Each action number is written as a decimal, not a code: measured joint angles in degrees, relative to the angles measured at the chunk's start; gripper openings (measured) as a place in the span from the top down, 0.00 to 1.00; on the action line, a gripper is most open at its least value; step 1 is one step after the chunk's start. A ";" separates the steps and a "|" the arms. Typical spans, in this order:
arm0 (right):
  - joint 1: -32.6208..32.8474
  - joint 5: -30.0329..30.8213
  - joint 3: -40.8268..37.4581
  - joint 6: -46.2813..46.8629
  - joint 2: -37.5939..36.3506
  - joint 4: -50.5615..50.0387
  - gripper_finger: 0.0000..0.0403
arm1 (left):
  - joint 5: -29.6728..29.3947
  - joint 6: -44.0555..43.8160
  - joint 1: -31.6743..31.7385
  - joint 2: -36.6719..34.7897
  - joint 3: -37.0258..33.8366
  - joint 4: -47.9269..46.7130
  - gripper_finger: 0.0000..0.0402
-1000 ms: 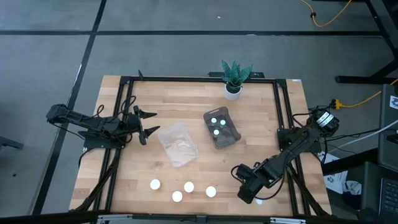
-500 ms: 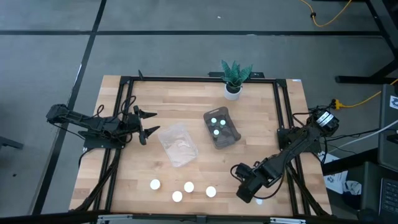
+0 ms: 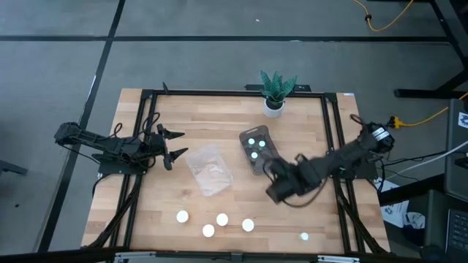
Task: Pick and place medicine bottles into bin by pill shape (circle, oval)
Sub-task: Put the small pink pill bottle into the black bin
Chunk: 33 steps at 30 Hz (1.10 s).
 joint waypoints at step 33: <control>-30.70 -14.59 -20.31 -30.92 0.02 28.49 0.70 | 0.00 -0.01 -0.01 0.00 0.00 -0.02 0.24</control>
